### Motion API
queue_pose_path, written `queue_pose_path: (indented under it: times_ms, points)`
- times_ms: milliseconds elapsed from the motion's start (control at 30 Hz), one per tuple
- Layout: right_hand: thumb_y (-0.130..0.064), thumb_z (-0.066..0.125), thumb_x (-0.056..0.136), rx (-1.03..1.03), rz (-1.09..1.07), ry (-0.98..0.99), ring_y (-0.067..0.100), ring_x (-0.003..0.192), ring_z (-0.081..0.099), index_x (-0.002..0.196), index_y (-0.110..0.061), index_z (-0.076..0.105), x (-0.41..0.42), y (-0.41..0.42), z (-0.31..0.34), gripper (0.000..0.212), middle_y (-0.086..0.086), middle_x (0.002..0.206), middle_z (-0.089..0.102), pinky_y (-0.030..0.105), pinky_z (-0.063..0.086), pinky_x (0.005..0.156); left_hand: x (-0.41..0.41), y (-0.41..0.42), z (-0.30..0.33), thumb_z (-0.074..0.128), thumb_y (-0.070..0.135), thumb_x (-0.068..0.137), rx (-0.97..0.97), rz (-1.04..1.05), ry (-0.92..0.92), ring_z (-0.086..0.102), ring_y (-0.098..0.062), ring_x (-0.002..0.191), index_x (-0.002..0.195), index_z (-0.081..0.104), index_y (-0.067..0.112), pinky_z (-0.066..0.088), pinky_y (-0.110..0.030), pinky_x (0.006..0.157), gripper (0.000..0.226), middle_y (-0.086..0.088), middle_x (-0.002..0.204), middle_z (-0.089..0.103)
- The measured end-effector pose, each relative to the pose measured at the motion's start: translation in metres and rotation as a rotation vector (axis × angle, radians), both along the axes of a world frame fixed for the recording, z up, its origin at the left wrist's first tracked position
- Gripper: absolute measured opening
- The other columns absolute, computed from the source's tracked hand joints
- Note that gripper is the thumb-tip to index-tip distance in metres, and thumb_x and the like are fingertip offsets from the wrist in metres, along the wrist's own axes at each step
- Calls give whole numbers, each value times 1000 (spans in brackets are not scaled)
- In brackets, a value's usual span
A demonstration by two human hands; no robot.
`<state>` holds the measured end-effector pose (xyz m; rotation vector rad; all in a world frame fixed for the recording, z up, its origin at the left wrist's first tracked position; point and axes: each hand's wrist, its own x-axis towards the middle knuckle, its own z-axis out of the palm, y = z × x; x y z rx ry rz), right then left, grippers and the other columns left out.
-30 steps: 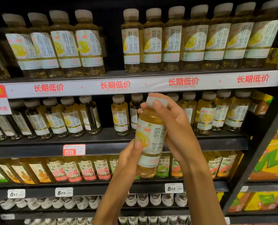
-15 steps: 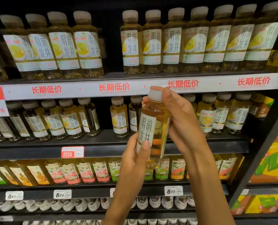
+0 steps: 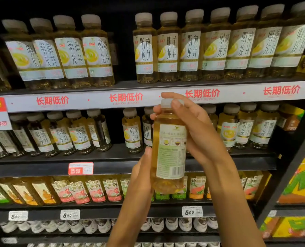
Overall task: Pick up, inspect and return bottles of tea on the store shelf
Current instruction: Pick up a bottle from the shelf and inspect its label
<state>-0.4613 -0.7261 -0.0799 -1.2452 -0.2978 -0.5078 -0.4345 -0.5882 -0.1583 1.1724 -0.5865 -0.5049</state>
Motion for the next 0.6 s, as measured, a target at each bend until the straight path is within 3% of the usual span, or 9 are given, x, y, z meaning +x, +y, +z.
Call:
queue_pose_path:
  times_ms: [67, 100, 167, 200, 300, 333, 433, 533, 600]
  points:
    - [-22, 62, 88, -60, -74, 0, 24, 102, 68, 115, -15, 63, -1, -2, 2, 27, 10, 103, 72, 31, 54, 84, 1, 2, 1, 45, 73, 78, 47, 57, -75, 62, -14, 115, 124, 60, 33, 45, -40, 101, 63, 3, 122, 67]
    - [-24, 64, 86, -77, -97, 7, 24, 103, 68, 114, -16, 64, -1, -2, 2, 29, 10, 105, 72, 30, 53, 84, 2, 2, 0, 45, 75, 77, 79, 71, -119, 61, -8, 114, 124, 58, 36, 47, -34, 99, 62, 10, 120, 68]
    - [-28, 67, 82, -92, -125, 22, 22, 103, 68, 112, -17, 65, 0, -1, 0, 32, 11, 106, 71, 29, 53, 85, -1, 2, 2, 47, 72, 77, 112, 76, -177, 64, 3, 103, 114, 58, 41, 51, -15, 83, 49, 22, 108, 70]
    - [-30, 67, 80, -92, -137, 27, 21, 102, 68, 110, -18, 66, 1, -1, -1, 32, 10, 105, 72, 28, 53, 84, -2, 2, 2, 47, 70, 74, 120, 76, -181, 66, 4, 99, 113, 59, 39, 52, -12, 77, 51, 22, 104, 71]
    - [-30, 65, 85, -56, -128, 23, 20, 95, 71, 107, -19, 67, 5, -2, -3, 25, 5, 96, 73, 26, 56, 77, -2, 2, 1, 48, 75, 72, 123, 9, -34, 69, -17, 98, 119, 63, 26, 57, -35, 80, 69, 0, 105, 74]
    - [-28, 61, 89, -22, -97, 17, 20, 91, 71, 108, -18, 67, 6, -3, -3, 23, 4, 95, 73, 28, 57, 75, -4, 2, 3, 51, 75, 75, 90, -51, 44, 70, -21, 91, 116, 66, 24, 57, -38, 72, 67, -7, 102, 73]
    - [-28, 53, 92, 102, 53, 21, 23, 84, 71, 109, -12, 65, 9, -3, -5, 27, 8, 92, 71, 36, 58, 76, -9, 1, 7, 40, 66, 86, -47, -280, 226, 67, -23, 71, 118, 64, 9, 51, -29, 49, 70, -17, 88, 68]
    - [-27, 51, 91, 179, 107, 18, 24, 79, 68, 104, -11, 65, 11, -5, -6, 24, 8, 83, 67, 36, 55, 73, -2, 1, 5, 37, 67, 88, -63, -391, 261, 67, -24, 73, 123, 59, 5, 53, -31, 53, 74, -19, 90, 66]
    - [-25, 51, 92, 141, 64, 5, 23, 79, 68, 99, -14, 66, 11, -7, -5, 20, 5, 80, 65, 37, 55, 74, 4, 1, 6, 39, 71, 85, 2, -351, 199, 69, -26, 74, 120, 62, 7, 54, -33, 58, 76, -19, 90, 69]
